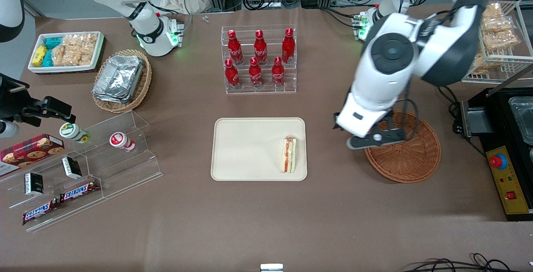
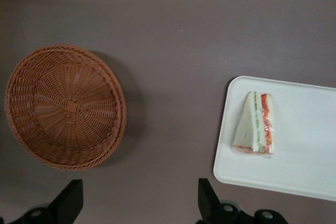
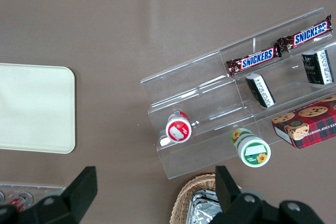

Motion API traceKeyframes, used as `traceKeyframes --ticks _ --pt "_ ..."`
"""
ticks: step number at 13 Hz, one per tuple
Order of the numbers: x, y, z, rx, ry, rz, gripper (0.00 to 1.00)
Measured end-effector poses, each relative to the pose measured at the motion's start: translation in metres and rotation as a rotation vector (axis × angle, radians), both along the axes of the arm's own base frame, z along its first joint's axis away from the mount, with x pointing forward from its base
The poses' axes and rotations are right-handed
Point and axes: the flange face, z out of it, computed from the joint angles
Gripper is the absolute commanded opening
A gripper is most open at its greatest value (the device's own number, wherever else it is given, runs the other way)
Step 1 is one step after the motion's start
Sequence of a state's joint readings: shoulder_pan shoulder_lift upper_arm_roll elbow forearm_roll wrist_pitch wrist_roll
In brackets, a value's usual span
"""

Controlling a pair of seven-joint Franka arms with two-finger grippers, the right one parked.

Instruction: Place sandwich from basket to tray

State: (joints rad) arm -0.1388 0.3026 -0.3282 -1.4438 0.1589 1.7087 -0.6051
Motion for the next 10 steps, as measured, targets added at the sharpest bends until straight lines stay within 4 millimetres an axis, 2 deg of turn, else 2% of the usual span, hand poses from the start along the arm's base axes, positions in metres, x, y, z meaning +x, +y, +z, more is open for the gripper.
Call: traceKeyframes --ticks 2,4,8,10 --pt "0.011 0.065 0.011 -0.036 0.014 -0.004 0.96" --pt "0.013 0.117 0.016 -0.037 0.018 -0.018 0.96" --pt "0.011 0.176 0.012 -0.031 0.042 -0.082 0.99" --pt "0.013 0.193 0.007 -0.045 0.054 -0.083 1.00"
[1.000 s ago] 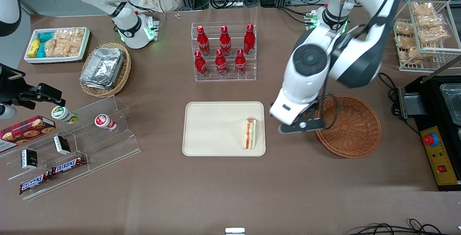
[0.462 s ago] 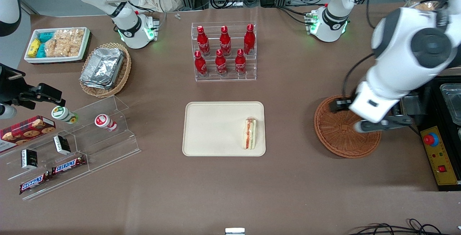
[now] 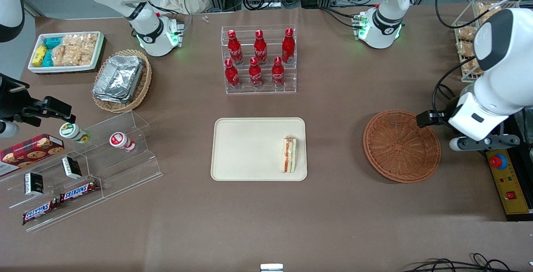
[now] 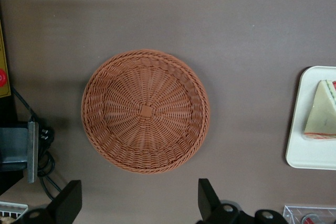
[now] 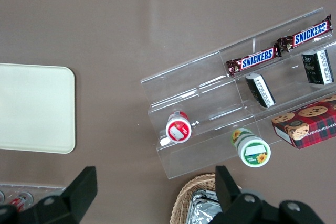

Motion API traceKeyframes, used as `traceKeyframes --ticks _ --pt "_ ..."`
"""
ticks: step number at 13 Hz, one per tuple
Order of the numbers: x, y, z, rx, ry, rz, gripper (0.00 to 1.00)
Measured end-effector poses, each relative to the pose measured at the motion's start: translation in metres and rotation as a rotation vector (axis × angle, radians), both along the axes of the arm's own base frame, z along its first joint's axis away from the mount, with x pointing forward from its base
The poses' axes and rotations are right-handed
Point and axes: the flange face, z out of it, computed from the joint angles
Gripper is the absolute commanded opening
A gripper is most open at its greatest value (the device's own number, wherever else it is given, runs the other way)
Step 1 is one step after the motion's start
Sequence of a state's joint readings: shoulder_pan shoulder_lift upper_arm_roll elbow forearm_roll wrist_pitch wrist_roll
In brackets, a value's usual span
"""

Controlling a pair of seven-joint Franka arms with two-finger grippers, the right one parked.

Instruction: Place sandwich from basket to tray

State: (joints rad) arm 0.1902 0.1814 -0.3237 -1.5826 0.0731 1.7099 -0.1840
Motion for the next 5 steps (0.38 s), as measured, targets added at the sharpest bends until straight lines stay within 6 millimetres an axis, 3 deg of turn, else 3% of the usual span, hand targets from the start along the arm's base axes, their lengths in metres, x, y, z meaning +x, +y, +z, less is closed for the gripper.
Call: traceKeyframes --ticks 5 --pt "0.0096 0.0161 0.0044 -0.012 -0.021 -0.010 1.00"
